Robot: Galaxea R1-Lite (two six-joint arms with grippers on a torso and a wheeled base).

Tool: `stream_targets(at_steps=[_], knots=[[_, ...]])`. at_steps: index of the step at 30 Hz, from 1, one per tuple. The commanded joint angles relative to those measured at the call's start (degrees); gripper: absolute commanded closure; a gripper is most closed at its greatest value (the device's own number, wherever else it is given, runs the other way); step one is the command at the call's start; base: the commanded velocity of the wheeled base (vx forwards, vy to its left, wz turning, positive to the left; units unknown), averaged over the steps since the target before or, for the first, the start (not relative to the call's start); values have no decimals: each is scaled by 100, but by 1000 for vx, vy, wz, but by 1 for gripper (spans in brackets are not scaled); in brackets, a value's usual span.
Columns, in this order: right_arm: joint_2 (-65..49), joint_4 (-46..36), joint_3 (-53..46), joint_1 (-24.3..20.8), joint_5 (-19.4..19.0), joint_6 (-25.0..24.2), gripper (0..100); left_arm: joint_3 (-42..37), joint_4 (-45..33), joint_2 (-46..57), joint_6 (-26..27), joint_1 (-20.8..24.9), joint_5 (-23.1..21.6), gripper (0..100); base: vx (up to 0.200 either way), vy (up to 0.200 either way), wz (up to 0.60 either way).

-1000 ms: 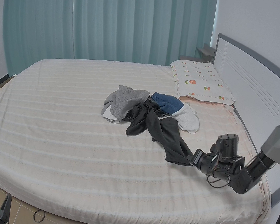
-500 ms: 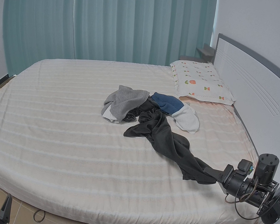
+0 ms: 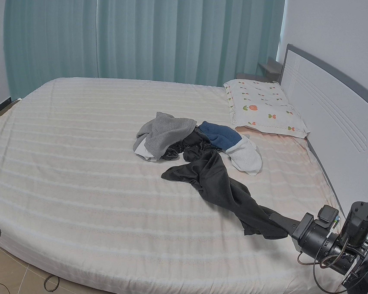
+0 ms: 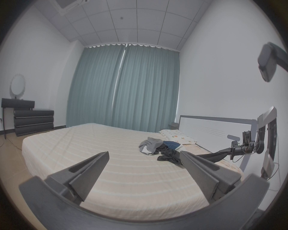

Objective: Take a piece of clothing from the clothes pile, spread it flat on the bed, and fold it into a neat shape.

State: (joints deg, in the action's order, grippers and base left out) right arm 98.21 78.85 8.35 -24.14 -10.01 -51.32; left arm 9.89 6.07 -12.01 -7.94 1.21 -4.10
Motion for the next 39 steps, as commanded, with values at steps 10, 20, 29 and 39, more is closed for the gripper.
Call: stream_targets(at_steps=[10,20,29,39], knots=[[586,263,448,-715,131,-18,100,769,2583,-6551,-1395,1954,-628,0,0,0,0],[322,641,589,-891,781,43,100,1455,4051,-9285,-1571,2305,-399,0,0,0,0],[-179,658,993,-1489,807,527,100,2386,4069,-10313,-1571,3210,278,0,0,0,0],[-337,403,1749,-1743,939,1151,100,2887,4139,-10638,-1588,3799,585,0,0,0,0]])
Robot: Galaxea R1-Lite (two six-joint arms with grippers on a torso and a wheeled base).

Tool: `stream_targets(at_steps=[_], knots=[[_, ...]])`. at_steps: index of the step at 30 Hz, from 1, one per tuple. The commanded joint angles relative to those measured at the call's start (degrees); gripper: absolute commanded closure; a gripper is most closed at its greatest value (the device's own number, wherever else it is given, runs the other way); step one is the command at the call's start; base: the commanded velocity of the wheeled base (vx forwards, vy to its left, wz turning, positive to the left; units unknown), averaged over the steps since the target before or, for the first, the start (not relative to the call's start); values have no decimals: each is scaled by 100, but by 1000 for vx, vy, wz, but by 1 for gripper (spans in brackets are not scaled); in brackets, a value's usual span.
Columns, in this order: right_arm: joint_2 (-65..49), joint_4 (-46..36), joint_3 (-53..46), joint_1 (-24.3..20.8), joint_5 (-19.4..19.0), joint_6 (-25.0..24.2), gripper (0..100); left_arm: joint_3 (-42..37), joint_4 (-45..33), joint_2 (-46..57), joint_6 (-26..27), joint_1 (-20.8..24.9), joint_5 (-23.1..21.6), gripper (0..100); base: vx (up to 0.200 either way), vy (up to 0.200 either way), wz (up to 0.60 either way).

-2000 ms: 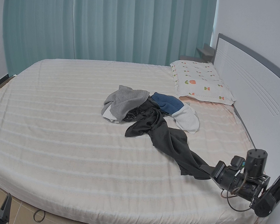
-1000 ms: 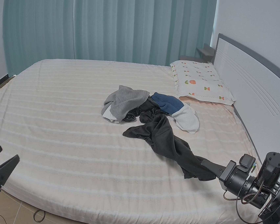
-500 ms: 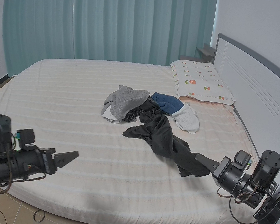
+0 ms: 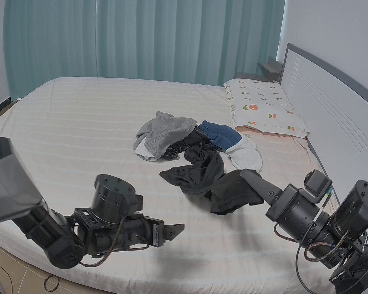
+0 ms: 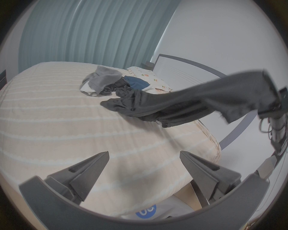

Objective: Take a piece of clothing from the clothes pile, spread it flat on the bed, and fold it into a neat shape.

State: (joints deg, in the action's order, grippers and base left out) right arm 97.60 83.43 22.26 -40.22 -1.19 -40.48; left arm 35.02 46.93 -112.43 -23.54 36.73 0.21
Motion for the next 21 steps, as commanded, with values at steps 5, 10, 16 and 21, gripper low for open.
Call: stream_targets(at_steps=[5,10,16,21], knots=[[-347,-196,569,-100,23,252,100,1209,53,-1140,-45,256,718,0,0,0,0],[-355,-196,753,-83,-4,278,100,1674,62,-1483,-63,247,1016,0,0,0,0],[-496,-442,1202,75,-21,410,100,2184,53,-1800,-371,185,1359,0,0,0,0],[-602,-837,1624,260,-118,410,100,2632,44,-2221,-379,71,1640,0,0,0,0]])
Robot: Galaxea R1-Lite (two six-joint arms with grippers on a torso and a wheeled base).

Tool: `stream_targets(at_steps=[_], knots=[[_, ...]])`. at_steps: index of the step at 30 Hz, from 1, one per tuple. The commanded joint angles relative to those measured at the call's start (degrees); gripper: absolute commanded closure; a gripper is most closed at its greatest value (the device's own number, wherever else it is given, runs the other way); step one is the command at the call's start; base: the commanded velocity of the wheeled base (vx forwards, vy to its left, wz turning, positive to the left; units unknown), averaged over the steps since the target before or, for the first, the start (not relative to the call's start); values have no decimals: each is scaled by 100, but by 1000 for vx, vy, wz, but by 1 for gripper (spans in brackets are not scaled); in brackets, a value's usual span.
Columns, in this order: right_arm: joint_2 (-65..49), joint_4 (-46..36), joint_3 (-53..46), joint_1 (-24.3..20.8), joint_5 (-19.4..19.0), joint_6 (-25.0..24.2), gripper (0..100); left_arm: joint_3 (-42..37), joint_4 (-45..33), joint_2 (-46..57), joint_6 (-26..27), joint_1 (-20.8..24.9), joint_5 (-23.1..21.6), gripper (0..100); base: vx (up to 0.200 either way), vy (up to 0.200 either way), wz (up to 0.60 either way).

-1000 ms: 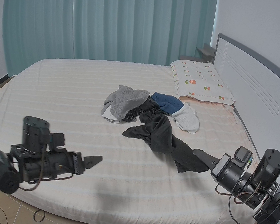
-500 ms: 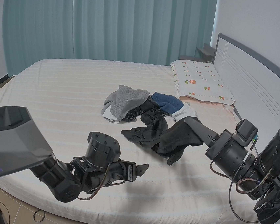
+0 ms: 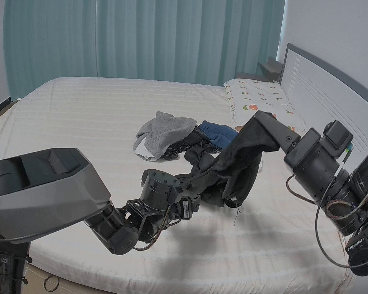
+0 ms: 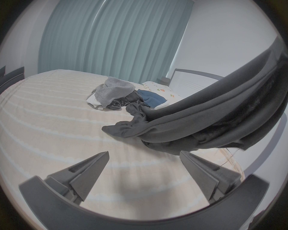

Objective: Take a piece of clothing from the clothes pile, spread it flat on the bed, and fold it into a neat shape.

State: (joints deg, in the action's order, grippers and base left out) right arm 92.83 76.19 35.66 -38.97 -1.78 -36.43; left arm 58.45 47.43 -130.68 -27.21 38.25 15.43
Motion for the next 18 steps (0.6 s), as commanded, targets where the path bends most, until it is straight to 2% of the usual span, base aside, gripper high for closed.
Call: stream_targets(at_steps=[1,8,10,14,18], knots=[[-125,-113,284,136,-59,4,100,360,-6,-467,-12,-99,162,0,0,0,0],[-2,-122,556,347,-103,-5,100,439,-41,-651,5,-292,258,0,0,0,0],[-2,-122,697,390,-279,-75,100,746,-32,-933,14,-415,206,0,0,0,0],[77,-96,679,390,-305,-75,100,1318,-68,-1398,23,-459,241,0,0,0,0],[174,-52,662,487,-314,-84,100,1485,-85,-1574,31,-477,232,0,0,0,0]])
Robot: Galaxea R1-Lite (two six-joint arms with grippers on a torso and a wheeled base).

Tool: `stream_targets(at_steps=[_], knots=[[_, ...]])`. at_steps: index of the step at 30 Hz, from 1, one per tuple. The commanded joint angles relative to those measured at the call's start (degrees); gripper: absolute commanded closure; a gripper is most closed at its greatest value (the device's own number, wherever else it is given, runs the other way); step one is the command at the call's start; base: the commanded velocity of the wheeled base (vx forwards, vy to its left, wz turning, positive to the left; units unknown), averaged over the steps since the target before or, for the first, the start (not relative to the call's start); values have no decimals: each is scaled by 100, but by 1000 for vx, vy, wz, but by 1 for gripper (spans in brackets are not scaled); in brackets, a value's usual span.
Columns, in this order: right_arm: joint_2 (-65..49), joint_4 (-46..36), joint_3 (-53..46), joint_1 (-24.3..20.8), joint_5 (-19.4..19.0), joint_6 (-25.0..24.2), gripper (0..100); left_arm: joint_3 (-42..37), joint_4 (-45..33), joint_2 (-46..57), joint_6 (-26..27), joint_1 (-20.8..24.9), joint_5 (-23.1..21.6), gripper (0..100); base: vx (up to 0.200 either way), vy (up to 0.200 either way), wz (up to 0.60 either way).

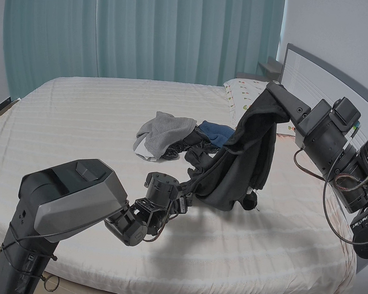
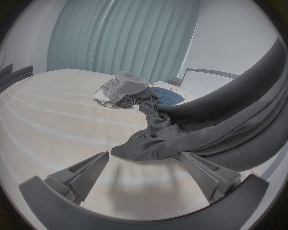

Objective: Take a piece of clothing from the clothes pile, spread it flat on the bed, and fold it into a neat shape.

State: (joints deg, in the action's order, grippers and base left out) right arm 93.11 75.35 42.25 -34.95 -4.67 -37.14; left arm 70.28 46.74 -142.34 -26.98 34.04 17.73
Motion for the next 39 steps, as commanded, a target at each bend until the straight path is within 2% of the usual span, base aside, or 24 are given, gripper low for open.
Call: stream_targets(at_steps=[1,2,9,12,14,16,20,25,27,32,39], knots=[[172,32,-15,173,-34,-30,100,408,-16,-488,8,-55,-15,0,0,0,0],[181,32,-24,208,-34,-30,100,443,-60,-497,0,-73,-32,100,0,0,0],[243,59,-226,340,-25,-381,100,689,-218,-506,-326,-187,-41,100,0,0,0],[234,103,-428,498,-43,-408,100,636,-191,-356,-704,-248,-15,100,0,0,0],[225,103,-622,630,-34,-408,100,293,-262,312,-1380,-240,-32,100,0,0,0],[199,111,-824,674,-60,-416,100,-76,-358,804,-1512,-240,-138,100,0,0,0],[260,111,-877,726,-60,-513,100,-542,-420,1261,-1459,-240,-568,100,0,0,0],[260,94,-446,674,-122,-557,100,-972,-306,1094,-800,-196,-683,100,0,0,0],[181,-3,-209,621,-148,-504,100,-1060,-130,962,-704,-152,-806,100,0,0,0],[163,-425,240,454,-157,-258,100,-1166,222,716,-545,50,-858,100,0,0,0],[163,-442,301,94,-131,5,100,-1166,204,611,-247,130,-806,100,0,0,0]])
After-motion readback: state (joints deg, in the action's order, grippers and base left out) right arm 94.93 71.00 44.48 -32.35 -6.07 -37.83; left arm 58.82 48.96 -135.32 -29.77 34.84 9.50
